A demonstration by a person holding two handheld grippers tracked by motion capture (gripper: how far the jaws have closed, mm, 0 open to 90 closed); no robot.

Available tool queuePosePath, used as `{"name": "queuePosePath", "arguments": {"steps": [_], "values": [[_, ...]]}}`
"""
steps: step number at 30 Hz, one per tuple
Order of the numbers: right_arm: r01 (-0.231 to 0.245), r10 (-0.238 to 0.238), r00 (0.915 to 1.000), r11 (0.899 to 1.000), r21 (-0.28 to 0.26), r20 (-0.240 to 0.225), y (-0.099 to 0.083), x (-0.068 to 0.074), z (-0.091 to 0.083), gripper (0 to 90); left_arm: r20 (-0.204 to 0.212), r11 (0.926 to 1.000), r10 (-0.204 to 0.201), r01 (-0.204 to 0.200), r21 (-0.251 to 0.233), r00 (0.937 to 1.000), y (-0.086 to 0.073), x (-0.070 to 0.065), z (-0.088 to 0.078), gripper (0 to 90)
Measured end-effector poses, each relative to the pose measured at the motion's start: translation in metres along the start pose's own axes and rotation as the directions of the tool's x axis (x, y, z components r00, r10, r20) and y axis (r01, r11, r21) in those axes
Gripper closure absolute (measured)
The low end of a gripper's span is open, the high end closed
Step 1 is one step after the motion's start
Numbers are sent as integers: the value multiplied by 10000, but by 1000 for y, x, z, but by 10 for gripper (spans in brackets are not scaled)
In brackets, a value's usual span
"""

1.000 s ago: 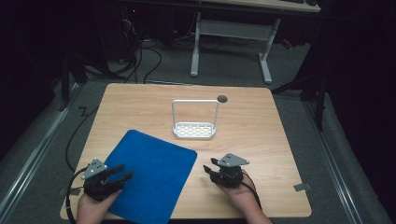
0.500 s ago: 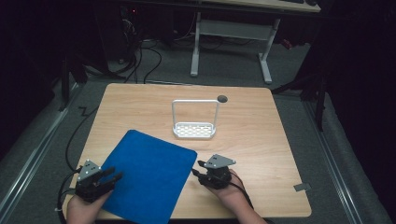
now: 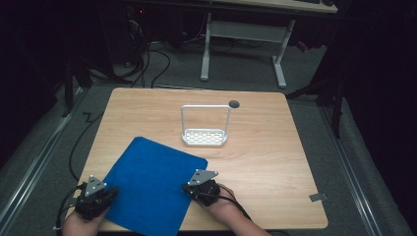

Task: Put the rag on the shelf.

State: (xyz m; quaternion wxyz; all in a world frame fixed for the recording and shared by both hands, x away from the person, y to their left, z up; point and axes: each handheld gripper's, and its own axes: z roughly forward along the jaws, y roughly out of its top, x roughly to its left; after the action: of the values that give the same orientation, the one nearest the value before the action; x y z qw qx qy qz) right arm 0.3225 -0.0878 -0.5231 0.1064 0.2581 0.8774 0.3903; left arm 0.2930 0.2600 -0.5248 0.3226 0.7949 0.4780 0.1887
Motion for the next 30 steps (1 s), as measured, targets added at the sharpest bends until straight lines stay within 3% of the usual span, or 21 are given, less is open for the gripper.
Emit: {"name": "queuePosePath", "arguments": {"steps": [4,10,19,24,30], "values": [[116,-115,9999,9991,419,-35,-1,0,7,900,-10,9999,85,-85,90,10000,0,0,1,884],[24,-25,10000,9991,423,22,-5,-3,3,900,125,9997,237,-238,93,9996,1,-3,2,886],[-553,534,9979,9972,506,378,-17,-15,-13,900,777,9965,808,-820,128,9937,5,-26,5,884],[-838,799,9941,9951,521,728,-28,-26,-26,900,1434,9934,1118,-1144,101,9833,8,-43,7,882],[-1380,1313,9849,9890,532,1129,-36,-42,-36,900,2229,9848,1681,-1737,54,9602,15,-68,13,875]]}}
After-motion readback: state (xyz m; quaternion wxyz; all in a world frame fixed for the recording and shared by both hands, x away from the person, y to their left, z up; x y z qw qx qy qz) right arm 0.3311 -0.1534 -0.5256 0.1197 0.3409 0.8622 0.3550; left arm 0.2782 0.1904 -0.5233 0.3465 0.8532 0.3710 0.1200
